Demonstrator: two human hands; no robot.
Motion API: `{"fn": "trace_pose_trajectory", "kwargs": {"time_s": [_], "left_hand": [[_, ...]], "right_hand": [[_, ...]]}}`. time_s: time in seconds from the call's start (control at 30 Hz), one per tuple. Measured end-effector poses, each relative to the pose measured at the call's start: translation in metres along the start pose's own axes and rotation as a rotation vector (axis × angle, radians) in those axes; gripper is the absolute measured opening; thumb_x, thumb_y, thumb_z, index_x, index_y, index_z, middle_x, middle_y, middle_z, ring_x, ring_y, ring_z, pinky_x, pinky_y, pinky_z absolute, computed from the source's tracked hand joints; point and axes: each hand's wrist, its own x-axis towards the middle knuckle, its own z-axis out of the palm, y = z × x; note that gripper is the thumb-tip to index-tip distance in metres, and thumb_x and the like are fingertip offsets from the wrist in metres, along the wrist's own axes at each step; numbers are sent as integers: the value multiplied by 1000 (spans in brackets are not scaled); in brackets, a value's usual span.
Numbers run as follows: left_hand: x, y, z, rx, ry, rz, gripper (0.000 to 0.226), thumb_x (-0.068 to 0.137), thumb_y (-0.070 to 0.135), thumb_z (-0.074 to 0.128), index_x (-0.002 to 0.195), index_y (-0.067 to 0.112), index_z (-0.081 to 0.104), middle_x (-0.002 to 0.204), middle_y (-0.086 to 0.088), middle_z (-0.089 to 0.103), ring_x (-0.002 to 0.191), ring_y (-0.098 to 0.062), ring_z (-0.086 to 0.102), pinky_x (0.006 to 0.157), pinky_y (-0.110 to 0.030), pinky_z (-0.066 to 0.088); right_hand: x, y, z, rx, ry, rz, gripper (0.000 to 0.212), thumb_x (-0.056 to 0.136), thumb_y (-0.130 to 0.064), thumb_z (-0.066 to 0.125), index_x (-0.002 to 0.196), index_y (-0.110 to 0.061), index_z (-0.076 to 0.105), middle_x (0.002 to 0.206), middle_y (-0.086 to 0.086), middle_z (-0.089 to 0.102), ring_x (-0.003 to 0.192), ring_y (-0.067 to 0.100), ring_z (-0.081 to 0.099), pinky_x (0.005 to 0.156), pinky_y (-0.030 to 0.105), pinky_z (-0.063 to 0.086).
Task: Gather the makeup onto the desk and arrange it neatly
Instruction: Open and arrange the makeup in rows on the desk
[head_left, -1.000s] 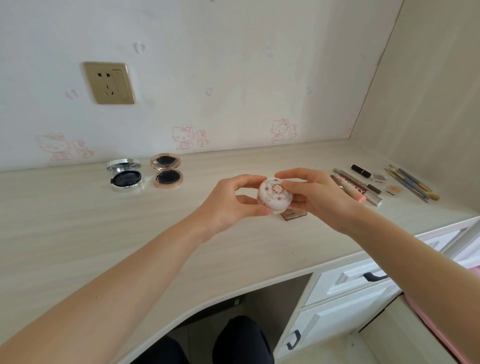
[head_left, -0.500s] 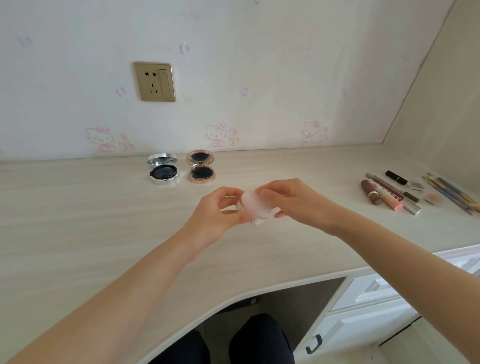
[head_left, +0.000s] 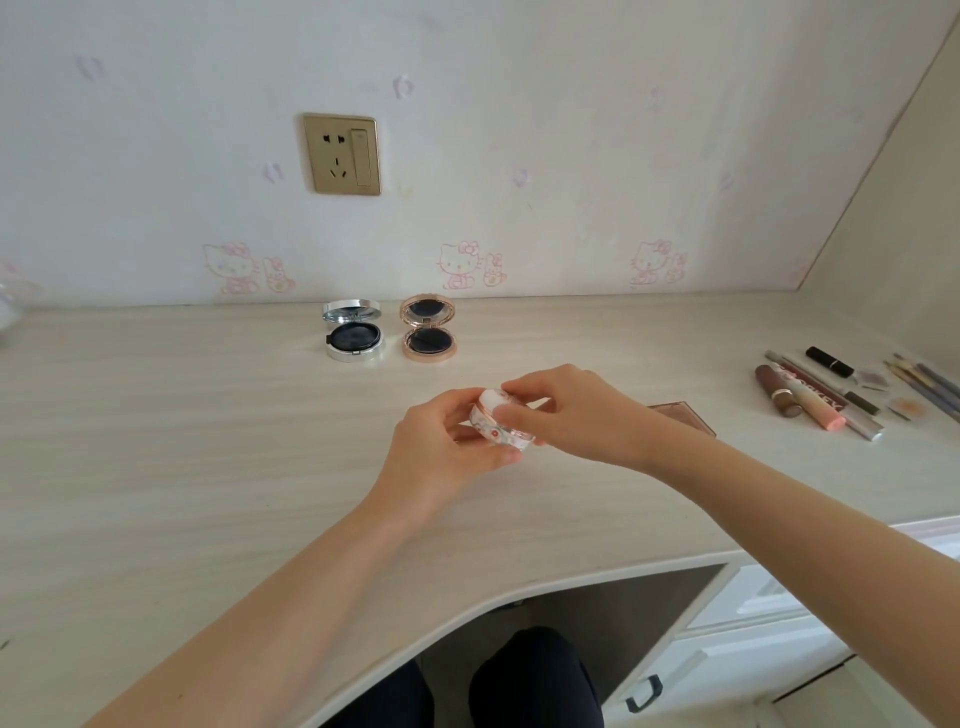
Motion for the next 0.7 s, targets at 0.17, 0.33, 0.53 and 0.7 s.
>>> {"fn": "trace_pose_trajectory", "kwargs": {"time_s": [0.17,0.33,0.53,0.7], "left_hand": [[0,-1,3,61,35,43,57,61,12,88,110,27,64,100,9,73,91,-2,69,84,-21,54],[-1,-6,5,77,75,54,58,61,11,88,112,23,64,102,8,72,95,-3,68,89,-27,55],[-1,-11,6,68,106,47,57,60,9,88,109,24,63,102,7,72,95,-5,68,88,-30,55],[-2,-11,4,64,123,66,58,59,5,88,108,27,63,101,9,71,94,-2,68,87,-25,55]], "right_hand": [[0,2,7,-161,54,-53,40,80,-55,62,103,-23,64,95,-5,67,92,15,60,82,36,51],[-1,4,10,-210,57,-140,29,85,-50,57,88,-21,61,78,-3,63,75,18,56,67,35,46],[1,9,10,-236,36,-197,29,88,-48,54,91,-20,59,77,-3,62,72,18,55,66,36,47],[2,9,10,-279,16,-230,24,93,-40,50,89,-17,55,75,-1,59,68,16,52,62,32,42]]}}
